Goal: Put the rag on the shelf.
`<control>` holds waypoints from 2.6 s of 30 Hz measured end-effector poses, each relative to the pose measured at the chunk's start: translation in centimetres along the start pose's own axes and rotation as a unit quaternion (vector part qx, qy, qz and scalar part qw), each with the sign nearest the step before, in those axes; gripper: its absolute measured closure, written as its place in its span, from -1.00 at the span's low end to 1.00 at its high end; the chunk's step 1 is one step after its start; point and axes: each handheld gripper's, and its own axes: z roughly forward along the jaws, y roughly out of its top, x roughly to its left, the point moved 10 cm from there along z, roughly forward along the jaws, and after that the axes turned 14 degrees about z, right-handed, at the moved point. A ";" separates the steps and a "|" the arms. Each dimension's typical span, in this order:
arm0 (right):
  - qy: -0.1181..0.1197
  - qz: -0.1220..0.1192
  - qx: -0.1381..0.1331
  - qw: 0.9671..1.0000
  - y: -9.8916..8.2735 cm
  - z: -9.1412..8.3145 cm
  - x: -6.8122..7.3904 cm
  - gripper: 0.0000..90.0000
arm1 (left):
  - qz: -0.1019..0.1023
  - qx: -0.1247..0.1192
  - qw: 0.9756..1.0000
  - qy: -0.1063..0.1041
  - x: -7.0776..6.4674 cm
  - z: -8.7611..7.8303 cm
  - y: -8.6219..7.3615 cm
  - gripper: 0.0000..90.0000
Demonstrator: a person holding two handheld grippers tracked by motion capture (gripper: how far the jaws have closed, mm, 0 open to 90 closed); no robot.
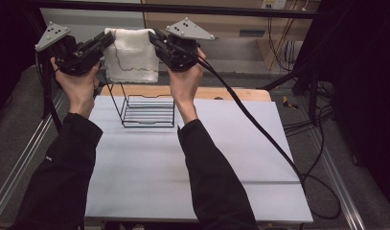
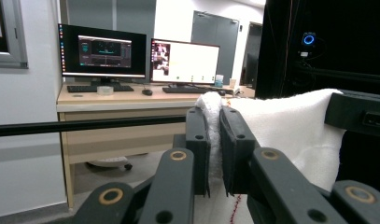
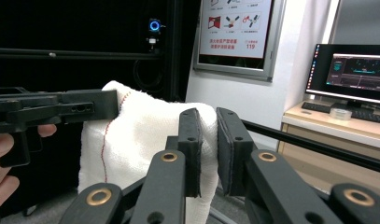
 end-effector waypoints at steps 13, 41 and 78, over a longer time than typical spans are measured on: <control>-0.005 0.003 0.001 1.000 0.8 2.3 -1.1 0.80 | 0.007 0.010 1.000 0.012 1.6 1.9 0.0 0.83; -0.025 0.014 0.031 0.999 -1.1 6.3 -4.3 0.80 | 0.007 0.031 0.999 0.021 3.6 5.3 -2.6 0.83; -0.021 -0.013 0.097 0.995 -6.7 4.3 -3.2 0.79 | 0.003 0.066 0.998 -0.011 1.6 2.5 -8.7 0.82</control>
